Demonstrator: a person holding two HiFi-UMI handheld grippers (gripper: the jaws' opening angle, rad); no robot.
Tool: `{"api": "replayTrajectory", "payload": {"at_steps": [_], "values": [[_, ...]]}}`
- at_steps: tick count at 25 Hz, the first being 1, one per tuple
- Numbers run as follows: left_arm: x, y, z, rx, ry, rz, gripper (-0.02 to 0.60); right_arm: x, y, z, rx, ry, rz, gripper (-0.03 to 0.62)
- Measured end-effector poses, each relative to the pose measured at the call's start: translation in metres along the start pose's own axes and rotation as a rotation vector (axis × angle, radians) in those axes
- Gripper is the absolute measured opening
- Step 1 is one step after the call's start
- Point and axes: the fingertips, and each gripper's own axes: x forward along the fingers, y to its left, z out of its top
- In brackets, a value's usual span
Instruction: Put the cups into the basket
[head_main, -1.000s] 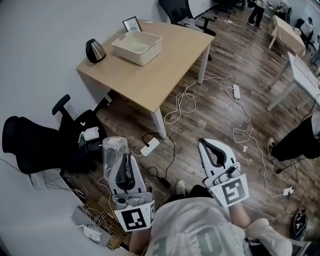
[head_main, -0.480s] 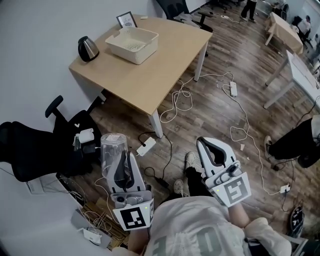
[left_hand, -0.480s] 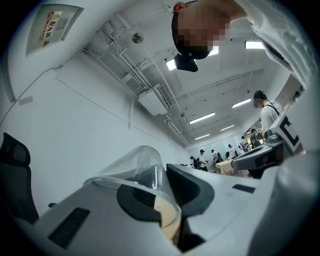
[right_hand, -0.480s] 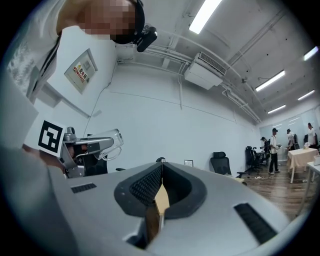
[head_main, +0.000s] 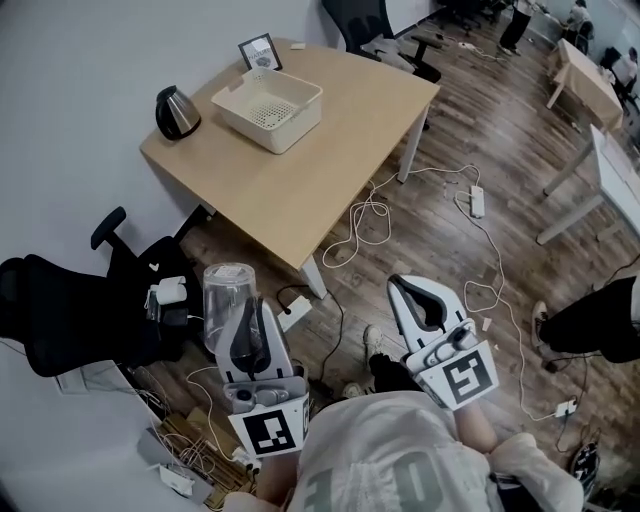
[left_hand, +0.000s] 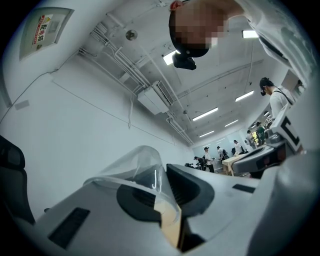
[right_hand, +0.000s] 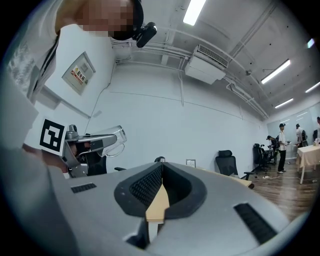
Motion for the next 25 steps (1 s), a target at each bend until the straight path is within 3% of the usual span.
{"api": "replayTrajectory", "payload": {"at_steps": [3, 8, 11, 14, 19, 25], "values": [[0.034, -0.011, -0.011, 0.014, 0.016, 0.007, 0.041, 0.019, -0.028, -0.003, 0.006, -0.005, 0.017, -0.002], [0.094, -0.038, -0.024, 0.115, 0.044, -0.025, 0.043, 0.049, -0.066, 0.006, 0.007, -0.058, 0.055, -0.002], [0.121, -0.051, -0.028, 0.121, 0.041, -0.029, 0.044, 0.068, -0.081, 0.002, -0.161, -0.026, 0.045, -0.002], [0.141, -0.063, -0.038, 0.133, 0.056, -0.036, 0.044, 0.084, -0.087, -0.015, -0.333, 0.056, 0.102, -0.002], [0.169, -0.071, -0.052, 0.125, 0.073, -0.017, 0.044, 0.106, -0.099, -0.028, -0.298, 0.053, 0.196, -0.002], [0.193, -0.07, -0.06, 0.143, 0.073, -0.009, 0.044, 0.13, -0.121, -0.04, -0.225, 0.058, 0.212, -0.002]]}}
